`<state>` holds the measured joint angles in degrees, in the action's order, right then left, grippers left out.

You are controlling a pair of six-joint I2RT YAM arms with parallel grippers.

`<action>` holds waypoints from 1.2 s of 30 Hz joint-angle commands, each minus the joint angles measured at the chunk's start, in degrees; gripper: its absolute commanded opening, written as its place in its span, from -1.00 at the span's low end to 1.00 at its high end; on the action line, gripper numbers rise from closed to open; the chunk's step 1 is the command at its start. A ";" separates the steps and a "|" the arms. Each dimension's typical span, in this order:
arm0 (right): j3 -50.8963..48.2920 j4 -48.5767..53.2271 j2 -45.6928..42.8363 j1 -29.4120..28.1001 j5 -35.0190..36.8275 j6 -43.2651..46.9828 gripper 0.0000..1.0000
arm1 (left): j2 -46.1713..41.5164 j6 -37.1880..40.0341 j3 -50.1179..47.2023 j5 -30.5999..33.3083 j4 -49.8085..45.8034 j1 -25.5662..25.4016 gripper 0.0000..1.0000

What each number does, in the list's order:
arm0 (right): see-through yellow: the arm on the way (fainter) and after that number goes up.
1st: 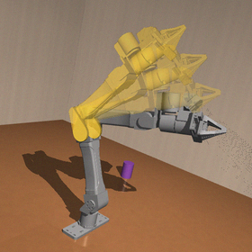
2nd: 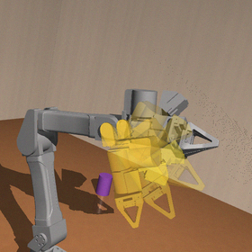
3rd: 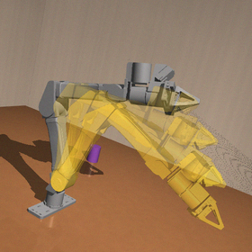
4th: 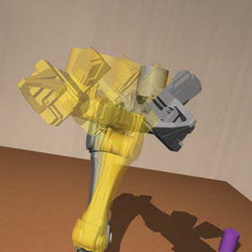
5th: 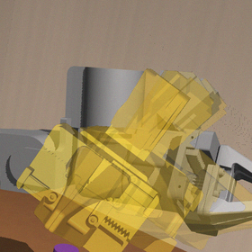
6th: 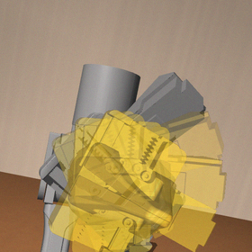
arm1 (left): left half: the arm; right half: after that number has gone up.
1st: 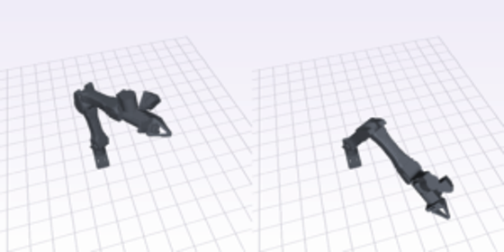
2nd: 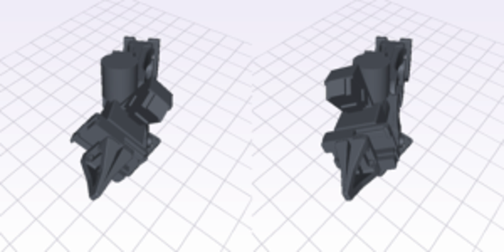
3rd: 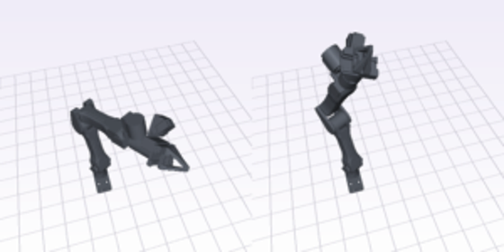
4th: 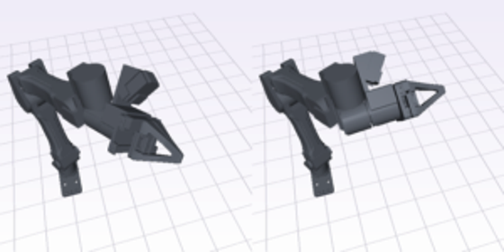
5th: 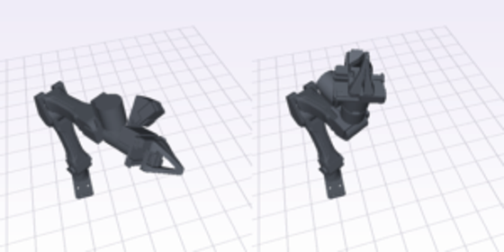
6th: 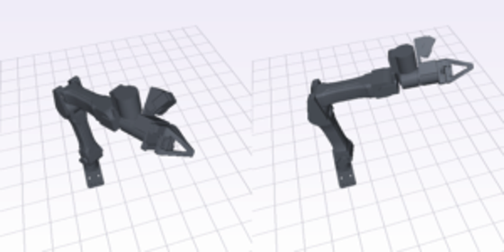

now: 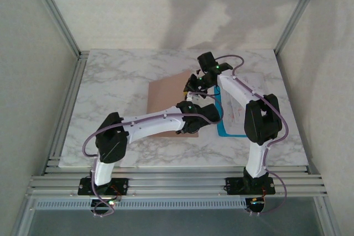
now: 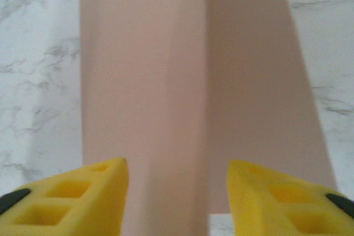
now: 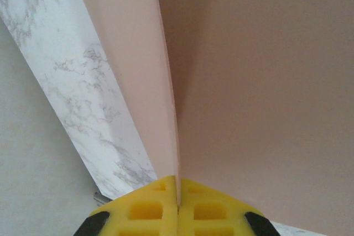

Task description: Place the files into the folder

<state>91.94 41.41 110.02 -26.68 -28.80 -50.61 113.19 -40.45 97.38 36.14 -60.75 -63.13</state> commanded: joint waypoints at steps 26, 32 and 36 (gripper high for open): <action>-25.94 -19.48 -18.52 3.37 4.27 -2.82 -0.02 | -26.21 3.60 -19.53 5.37 10.88 1.42 -1.00; -20.53 -17.92 -6.10 -2.92 4.93 -1.60 -0.57 | -35.67 1.72 -26.73 2.72 15.14 3.95 -1.00; -15.12 -14.58 1.07 -5.52 6.60 -0.10 -0.71 | -41.54 -0.24 -31.28 1.32 16.67 6.08 -1.00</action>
<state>72.36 24.34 108.88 -31.24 -23.77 -52.49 75.18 -38.44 68.45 37.85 -46.59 -58.26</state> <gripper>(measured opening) 0.151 0.060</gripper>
